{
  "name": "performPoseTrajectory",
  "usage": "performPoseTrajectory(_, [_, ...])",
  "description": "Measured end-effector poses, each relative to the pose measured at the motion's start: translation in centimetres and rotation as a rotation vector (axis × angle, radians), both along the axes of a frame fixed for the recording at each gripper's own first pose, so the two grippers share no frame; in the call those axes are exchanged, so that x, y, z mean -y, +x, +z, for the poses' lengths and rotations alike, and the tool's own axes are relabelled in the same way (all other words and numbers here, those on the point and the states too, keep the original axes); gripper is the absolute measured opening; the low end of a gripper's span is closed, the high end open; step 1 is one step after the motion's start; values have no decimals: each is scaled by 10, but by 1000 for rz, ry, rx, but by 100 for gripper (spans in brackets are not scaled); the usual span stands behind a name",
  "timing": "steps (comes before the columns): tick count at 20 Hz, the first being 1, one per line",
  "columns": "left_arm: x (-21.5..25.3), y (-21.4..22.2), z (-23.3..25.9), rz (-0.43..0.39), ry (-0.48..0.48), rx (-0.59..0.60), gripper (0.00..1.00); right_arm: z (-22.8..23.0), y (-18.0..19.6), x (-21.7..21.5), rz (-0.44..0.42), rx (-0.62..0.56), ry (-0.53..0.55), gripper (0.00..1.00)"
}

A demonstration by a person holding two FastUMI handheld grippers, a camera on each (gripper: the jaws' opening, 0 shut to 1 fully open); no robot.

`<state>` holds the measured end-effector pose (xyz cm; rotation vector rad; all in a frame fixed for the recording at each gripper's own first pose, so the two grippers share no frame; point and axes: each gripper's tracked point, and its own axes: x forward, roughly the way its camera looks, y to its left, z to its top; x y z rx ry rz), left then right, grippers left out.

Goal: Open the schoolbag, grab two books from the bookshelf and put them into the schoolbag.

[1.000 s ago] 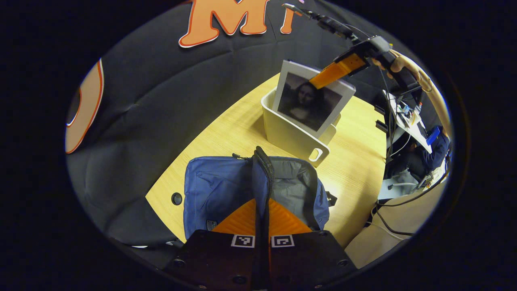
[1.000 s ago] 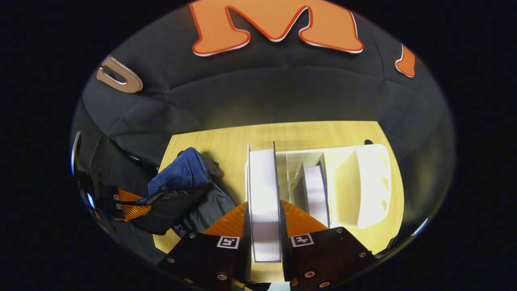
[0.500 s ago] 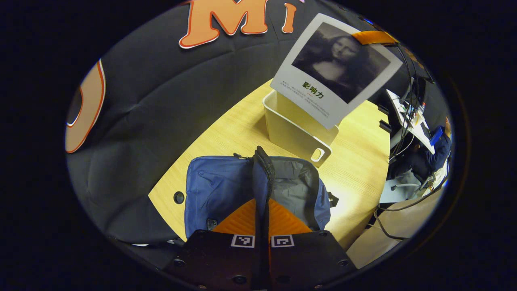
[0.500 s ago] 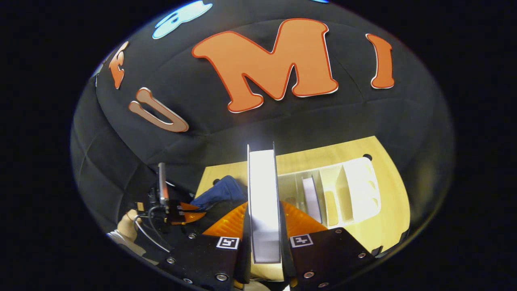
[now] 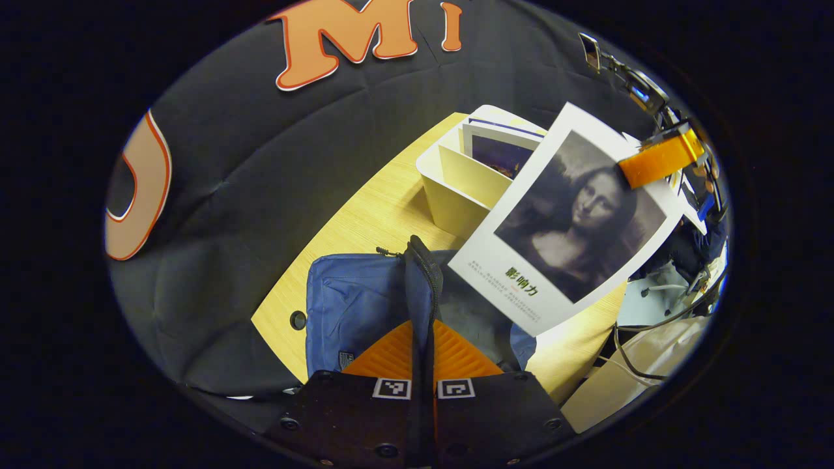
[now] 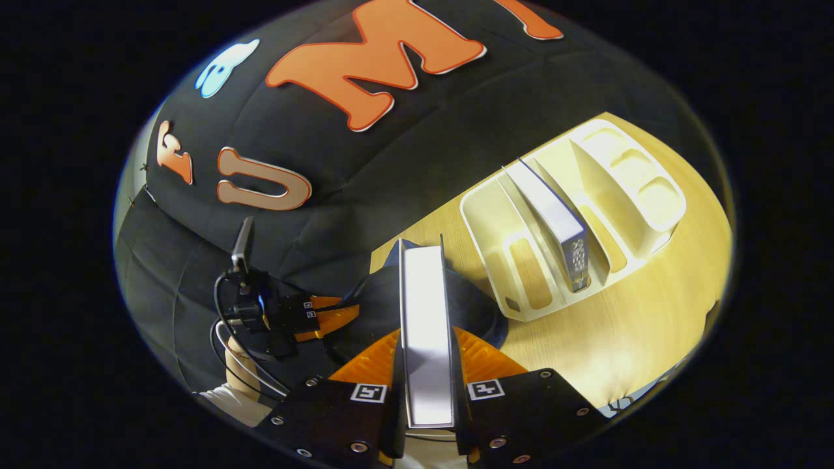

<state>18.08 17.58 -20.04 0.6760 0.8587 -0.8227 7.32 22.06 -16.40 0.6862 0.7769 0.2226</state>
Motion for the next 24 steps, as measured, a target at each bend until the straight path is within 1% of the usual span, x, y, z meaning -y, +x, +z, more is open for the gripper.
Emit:
performPoseTrajectory(4, [2,-6,7,-32,48,17,1,-51,12,-24,-63,16,167,30])
performPoseTrajectory(6, [10,-6,6,-38,64,17,1,-90,18,-35,-91,-8,203,30])
performPoseTrajectory(7, [11,-5,7,-41,64,13,1,-100,23,-38,-107,-13,218,30])
performPoseTrajectory(8, [13,-9,6,-48,64,6,1,-113,36,-47,-137,-21,254,30])
performPoseTrajectory(9, [16,-9,6,-50,61,6,1,-116,44,-55,-141,-10,262,30])
performPoseTrajectory(11, [22,-4,10,-46,47,34,1,-122,66,-76,-154,30,262,30])
performPoseTrajectory(14, [27,-9,13,-56,42,40,1,-139,84,-94,-195,36,251,30])
performPoseTrajectory(16, [31,-6,19,-45,27,39,1,-148,93,-120,-226,52,242,30])
performPoseTrajectory(18, [32,0,23,-45,39,59,1,-151,94,-141,-197,38,217,30])
performPoseTrajectory(20, [29,2,22,-44,43,57,1,-151,95,-142,-173,35,176,30])
performPoseTrajectory(21, [28,5,20,-37,42,55,1,-152,93,-142,-170,15,176,30])
performPoseTrajectory(22, [24,8,19,-25,46,51,1,-155,91,-141,-166,-23,182,32])
performPoseTrajectory(24, [22,9,15,-17,48,36,1,-157,86,-138,-150,-60,177,35])
